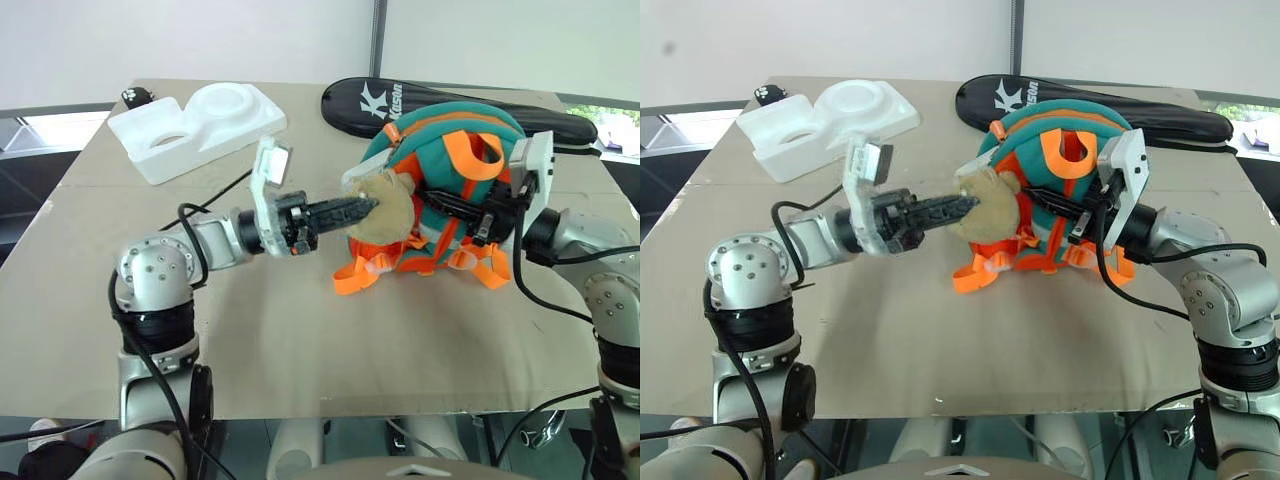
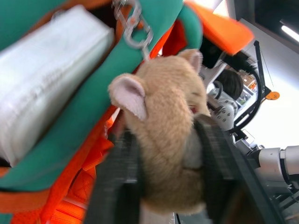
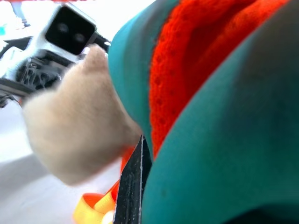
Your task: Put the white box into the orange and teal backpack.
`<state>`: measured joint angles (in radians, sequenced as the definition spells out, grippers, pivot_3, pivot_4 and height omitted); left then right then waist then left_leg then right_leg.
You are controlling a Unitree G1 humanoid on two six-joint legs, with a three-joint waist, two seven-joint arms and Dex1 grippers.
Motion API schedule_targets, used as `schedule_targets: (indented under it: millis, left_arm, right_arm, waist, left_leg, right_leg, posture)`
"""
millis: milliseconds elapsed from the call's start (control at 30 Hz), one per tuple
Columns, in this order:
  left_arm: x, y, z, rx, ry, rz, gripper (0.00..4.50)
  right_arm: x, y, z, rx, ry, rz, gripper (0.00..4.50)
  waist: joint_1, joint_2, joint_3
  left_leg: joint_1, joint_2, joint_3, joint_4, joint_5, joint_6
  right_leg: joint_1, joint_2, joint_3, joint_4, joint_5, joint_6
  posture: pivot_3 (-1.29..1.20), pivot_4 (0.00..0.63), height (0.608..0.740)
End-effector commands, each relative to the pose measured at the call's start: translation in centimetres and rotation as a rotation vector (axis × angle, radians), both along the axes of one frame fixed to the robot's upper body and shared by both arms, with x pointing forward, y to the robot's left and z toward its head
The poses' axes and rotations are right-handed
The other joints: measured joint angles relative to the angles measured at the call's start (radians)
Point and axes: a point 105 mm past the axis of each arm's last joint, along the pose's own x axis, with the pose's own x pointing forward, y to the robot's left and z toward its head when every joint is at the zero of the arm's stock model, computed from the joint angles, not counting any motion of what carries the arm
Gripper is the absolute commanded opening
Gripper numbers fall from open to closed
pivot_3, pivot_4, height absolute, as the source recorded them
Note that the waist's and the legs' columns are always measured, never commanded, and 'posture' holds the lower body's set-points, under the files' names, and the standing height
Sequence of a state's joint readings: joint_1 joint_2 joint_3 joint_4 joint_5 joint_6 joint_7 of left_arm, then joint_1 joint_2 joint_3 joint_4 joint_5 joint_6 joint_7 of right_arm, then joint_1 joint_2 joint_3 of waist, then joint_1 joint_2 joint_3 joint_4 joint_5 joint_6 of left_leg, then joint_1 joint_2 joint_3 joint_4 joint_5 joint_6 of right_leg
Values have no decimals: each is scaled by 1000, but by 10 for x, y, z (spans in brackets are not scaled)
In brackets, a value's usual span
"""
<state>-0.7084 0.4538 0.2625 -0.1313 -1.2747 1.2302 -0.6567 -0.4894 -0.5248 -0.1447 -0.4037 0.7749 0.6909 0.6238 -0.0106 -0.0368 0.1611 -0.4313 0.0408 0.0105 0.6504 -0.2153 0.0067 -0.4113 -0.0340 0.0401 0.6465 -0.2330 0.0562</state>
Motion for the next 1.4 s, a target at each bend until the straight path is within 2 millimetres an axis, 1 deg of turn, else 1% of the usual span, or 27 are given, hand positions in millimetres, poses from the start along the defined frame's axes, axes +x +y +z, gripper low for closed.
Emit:
schedule_targets:
  millis: [33,100,133,167,233,333,400,467,533,600,633,767,900,933,1033,1100,1167,1200,1233,1267,1300,1333,1400]
  left_arm:
    - [-6,18,71,-231,-130,-37,356]
    - [1,27,96,-296,-151,-9,348]
    - [4,30,102,-317,-147,1,341]
    - [6,33,103,-320,-137,13,329]
    - [9,36,90,-278,-114,40,326]
    - [10,41,75,-266,-69,72,326]
    - [13,46,58,-240,-33,122,326]
    - [14,51,44,-206,-3,155,326]
    - [13,60,30,-190,34,190,325]
    - [12,76,13,-167,76,248,325]
    - [11,81,8,-157,88,271,325]
    - [7,105,-7,-164,143,341,324]
    - [4,111,-14,-155,160,356,323]
    - [4,115,-23,-137,182,384,323]
    - [19,134,-78,22,292,579,323]
    - [28,140,-107,143,340,668,323]
    - [34,141,-128,229,379,715,323]
    - [43,144,-144,283,406,788,322]
    - [48,144,-156,337,408,828,322]
    - [49,134,-157,348,358,794,314]
    - [51,124,-152,327,295,764,304]
    - [52,117,-142,281,231,740,304]
    - [52,109,-125,201,147,719,302]
  right_arm:
    - [9,-30,52,171,-153,-159,0]
    - [13,-39,55,209,-149,-187,0]
    - [14,-41,52,207,-143,-201,0]
    - [15,-41,47,188,-139,-209,0]
    - [16,-36,34,125,-121,-218,0]
    - [16,-38,30,135,-114,-235,0]
    - [17,-42,28,147,-109,-252,0]
    - [20,-48,24,144,-99,-285,0]
    - [30,-60,19,128,-81,-370,0]
    - [42,-76,15,122,-61,-472,0]
    - [45,-81,15,124,-59,-504,0]
    - [56,-91,20,150,-55,-601,0]
    - [59,-95,22,165,-53,-634,0]
    - [62,-98,24,183,-54,-659,0]
    - [67,-108,34,266,-48,-720,0]
    - [67,-109,37,281,-46,-730,0]
    - [67,-109,38,280,-48,-729,0]
    - [66,-107,39,278,-49,-720,0]
    - [65,-104,38,270,-49,-708,0]
    - [62,-97,37,237,-57,-683,0]
    - [59,-89,34,194,-68,-650,0]
    - [55,-80,32,150,-76,-615,0]
    - [44,-59,26,82,-78,-521,0]
  waist:
    - [0,0,0]
    - [0,0,0]
    - [0,0,0]
    - [-1,0,0]
    - [-3,0,0]
    - [-5,1,0]
    - [-3,1,0]
    - [0,1,0]
    - [5,1,0]
    - [4,1,0]
    - [3,1,0]
    - [1,1,0]
    - [2,0,-1]
    - [1,0,-1]
    - [-7,1,-1]
    - [-3,1,-1]
    - [5,1,-1]
    - [8,1,-1]
    - [11,1,-1]
    - [13,0,-1]
    - [13,0,-2]
    - [12,0,-2]
    - [11,0,-2]
  left_leg:
    - [-1,0,0,0,0,0]
    - [0,0,1,1,0,0]
    - [0,-1,1,1,0,0]
    - [0,-1,1,1,0,0]
    - [0,0,1,-2,0,0]
    - [0,0,2,-5,0,-1]
    - [-1,0,2,-7,2,-3]
    - [-1,0,3,-6,1,-2]
    - [0,-1,2,-4,0,0]
    - [0,-1,2,-3,0,0]
    - [1,-1,2,-2,0,0]
    - [2,-1,3,-1,0,0]
    - [2,-1,2,-1,0,0]
    - [1,-1,2,-1,0,0]
    - [1,-1,4,-3,0,0]
    - [2,-1,4,-5,0,0]
    - [2,0,3,-6,0,0]
    - [2,0,3,-5,0,0]
    - [2,-1,3,-5,0,0]
    - [2,-1,3,-4,0,0]
    - [2,-1,4,-3,0,0]
    - [2,-1,4,-2,0,0]
    - [2,-1,5,-2,0,0]
  right_leg:
    - [-1,0,0,0,0,0]
    - [0,0,1,0,0,0]
    - [0,0,1,0,0,0]
    - [0,0,1,-1,0,1]
    - [0,0,1,-2,0,1]
    - [-2,-1,2,-2,0,1]
    - [-3,-1,2,-2,0,0]
    - [-3,-1,2,-4,0,1]
    - [-1,-2,1,-3,0,1]
    - [0,-2,2,-2,0,1]
    - [0,-2,2,-2,0,1]
    - [0,-1,3,0,1,0]
    - [0,-1,2,-1,1,0]
    - [0,-1,2,-1,1,0]
    - [-1,-1,4,-1,1,0]
    - [-1,-1,4,-1,0,0]
    - [-1,-1,2,-1,0,0]
    - [-1,-1,2,-1,0,0]
    - [-1,-1,2,-1,0,0]
    - [0,-1,3,-2,0,0]
    - [1,-1,3,-2,0,0]
    - [1,-1,4,-3,1,0]
    - [1,-1,4,-3,1,0]
  posture:
    - [0,150,740]
    - [0,150,740]
    - [0,150,740]
    - [0,150,740]
    - [0,150,740]
    - [0,150,740]
    - [0,150,740]
    - [0,150,740]
    - [0,150,740]
    - [0,150,740]
    - [0,150,740]
    - [0,150,740]
    - [0,150,740]
    - [0,150,740]
    - [0,150,740]
    - [0,150,740]
    - [0,150,740]
    - [0,150,740]
    - [0,150,740]
    - [0,150,740]
    - [0,150,740]
    - [0,150,740]
    - [0,150,740]
